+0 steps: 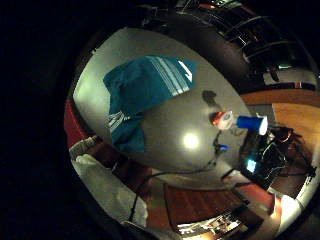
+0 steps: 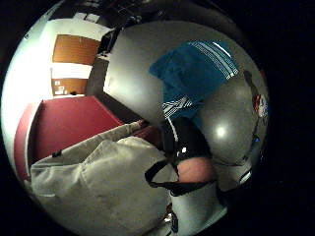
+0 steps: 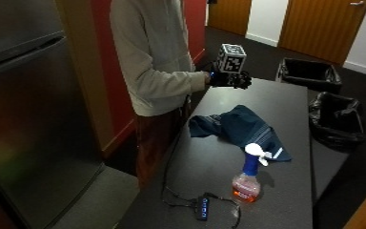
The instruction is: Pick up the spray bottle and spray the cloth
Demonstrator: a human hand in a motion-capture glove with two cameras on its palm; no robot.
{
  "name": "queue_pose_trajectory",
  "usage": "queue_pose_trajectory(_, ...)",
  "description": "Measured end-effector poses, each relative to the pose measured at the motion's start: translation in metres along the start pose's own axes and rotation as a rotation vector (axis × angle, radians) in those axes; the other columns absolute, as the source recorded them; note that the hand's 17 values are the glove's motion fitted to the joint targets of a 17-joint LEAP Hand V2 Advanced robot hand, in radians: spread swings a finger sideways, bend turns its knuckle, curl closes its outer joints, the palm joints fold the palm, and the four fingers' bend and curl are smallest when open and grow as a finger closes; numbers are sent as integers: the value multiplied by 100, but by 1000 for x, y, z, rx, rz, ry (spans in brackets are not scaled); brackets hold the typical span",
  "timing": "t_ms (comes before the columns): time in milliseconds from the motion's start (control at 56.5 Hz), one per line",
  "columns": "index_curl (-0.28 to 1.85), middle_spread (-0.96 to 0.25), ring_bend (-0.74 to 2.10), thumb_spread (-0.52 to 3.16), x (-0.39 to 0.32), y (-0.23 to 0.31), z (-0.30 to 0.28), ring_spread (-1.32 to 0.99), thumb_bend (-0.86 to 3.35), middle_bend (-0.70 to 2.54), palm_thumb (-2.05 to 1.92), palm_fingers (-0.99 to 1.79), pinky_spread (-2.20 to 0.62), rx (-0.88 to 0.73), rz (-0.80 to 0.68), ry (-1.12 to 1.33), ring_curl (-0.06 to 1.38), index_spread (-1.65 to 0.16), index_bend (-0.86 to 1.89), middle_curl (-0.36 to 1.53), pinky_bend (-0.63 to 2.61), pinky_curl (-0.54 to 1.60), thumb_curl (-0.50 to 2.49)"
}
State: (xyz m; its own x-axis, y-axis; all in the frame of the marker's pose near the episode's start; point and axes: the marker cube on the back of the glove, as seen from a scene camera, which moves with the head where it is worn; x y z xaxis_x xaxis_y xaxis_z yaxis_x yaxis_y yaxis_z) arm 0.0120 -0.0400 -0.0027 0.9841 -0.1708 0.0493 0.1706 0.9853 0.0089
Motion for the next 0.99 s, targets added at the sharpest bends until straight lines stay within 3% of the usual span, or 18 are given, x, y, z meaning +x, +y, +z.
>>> queue_pose_trajectory(301,32,-3,20,107,8,9,10,6,-2,15,70,15,23,67,38,-27,22,-44,17,23,35,32,35)
queue_pose_trajectory(992,28,0,26,104,90,101,26,8,-2,18,71,1,24,284,263,-96,26,-44,16,25,44,35,39)
